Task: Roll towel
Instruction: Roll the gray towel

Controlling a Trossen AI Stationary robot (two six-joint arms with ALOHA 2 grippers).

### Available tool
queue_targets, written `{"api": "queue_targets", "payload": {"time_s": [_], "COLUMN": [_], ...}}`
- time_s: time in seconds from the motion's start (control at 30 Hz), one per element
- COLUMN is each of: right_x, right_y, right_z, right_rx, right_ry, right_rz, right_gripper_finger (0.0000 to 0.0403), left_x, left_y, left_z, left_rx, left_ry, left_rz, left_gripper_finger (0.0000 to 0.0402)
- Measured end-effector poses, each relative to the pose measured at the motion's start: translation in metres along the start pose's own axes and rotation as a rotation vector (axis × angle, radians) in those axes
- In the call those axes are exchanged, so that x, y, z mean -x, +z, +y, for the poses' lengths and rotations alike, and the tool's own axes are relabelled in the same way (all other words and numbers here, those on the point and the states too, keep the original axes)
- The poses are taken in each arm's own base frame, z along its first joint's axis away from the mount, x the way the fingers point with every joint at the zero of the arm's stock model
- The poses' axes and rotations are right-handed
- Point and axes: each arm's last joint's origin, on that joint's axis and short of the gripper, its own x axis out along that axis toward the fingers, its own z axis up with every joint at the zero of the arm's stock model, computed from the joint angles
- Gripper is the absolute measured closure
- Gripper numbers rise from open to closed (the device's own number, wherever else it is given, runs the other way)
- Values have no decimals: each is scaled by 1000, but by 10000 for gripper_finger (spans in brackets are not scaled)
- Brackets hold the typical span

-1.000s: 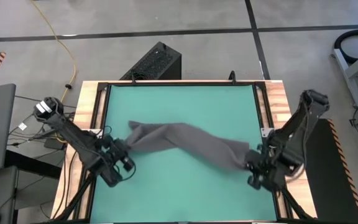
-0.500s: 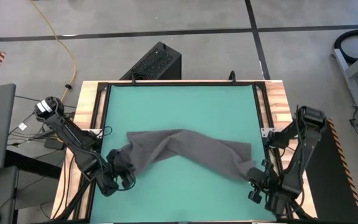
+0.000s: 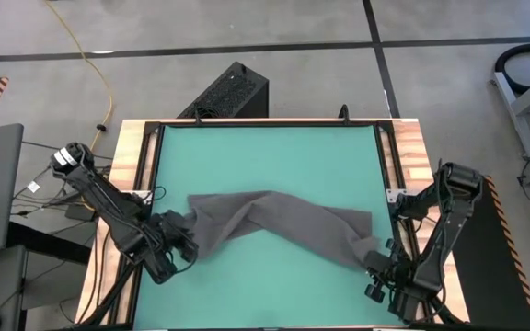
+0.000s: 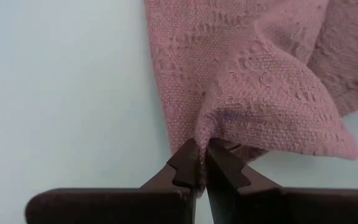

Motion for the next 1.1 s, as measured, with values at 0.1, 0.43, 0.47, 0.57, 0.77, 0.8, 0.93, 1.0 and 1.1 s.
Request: {"api": "queue_targets", "payload": {"time_s": [0.1,0.43,0.47,0.57,0.77,0.8,0.93,1.0,1.1], "right_x": [0,0,0,0,0,0,0,0,0], "right_y": [0,0,0,0,0,0,0,0,0], "right_z": [0,3,3,3,3,3,3,4,4], "right_rx": [-1,-10,-10,-6,-2,-3,-5,-8,-8], "right_ry": [4,28,28,27,27,27,33,38,39], "right_rz": [1,5,5,4,4,4,5,6,6], "right_gripper_finger": [352,352,352,352,352,352,352,352,352], "left_x": [-1,-14,-17,-25,-22,-19,-15,-15,-18], "left_y": [2,8,6,3,10,13,16,16,15], "left_z": [0,6,8,10,3,3,5,7,9], "left_rx": [-13,22,35,58,88,97,108,100,102], "left_ry": [0,80,83,60,-23,-39,-44,-33,-24], "left_rz": [-21,40,49,65,6,-5,13,18,16], "left_gripper_finger": [294,294,294,294,311,314,319,318,317]}}
